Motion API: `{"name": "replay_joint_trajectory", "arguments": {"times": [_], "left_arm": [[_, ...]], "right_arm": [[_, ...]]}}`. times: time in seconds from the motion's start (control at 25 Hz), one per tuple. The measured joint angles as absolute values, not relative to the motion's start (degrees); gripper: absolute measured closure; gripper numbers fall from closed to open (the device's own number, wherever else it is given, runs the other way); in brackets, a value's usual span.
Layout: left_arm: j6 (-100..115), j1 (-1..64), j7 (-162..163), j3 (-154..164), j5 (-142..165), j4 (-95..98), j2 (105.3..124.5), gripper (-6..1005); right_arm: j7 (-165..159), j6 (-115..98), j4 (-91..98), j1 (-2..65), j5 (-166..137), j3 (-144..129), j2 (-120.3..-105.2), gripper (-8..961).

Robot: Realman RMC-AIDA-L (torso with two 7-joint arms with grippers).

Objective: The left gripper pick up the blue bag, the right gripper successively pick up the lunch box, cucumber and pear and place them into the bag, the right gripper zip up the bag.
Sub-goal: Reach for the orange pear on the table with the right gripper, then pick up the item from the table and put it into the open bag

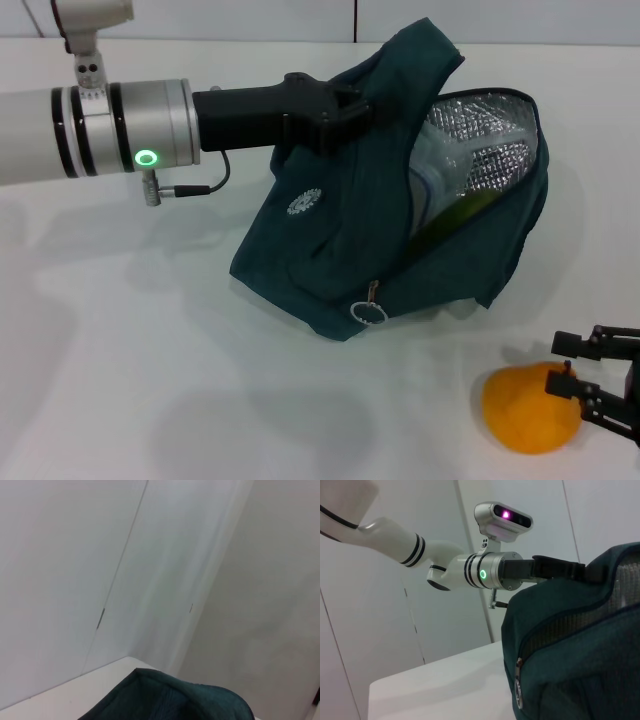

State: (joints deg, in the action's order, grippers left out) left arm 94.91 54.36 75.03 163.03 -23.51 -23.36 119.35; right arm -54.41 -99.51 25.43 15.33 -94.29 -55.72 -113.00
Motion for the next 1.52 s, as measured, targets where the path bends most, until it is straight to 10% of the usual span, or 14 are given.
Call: {"name": "replay_joint_trajectory", "arguments": {"times": [0.72, 1.52], "left_arm": [[95.1, 54.24, 74.93, 163.03, -23.46, -23.29, 119.36, 958], [93.81, 54.47, 73.13, 163.03, -23.64, -21.88, 119.44, 958]], "right_arm": [[-50.14, -98.78, 25.79, 15.09, -94.34, -55.68, -113.35, 889], [-52.09, -105.24, 25.13, 30.49, -72.31, -53.0, -115.76, 936]]}}
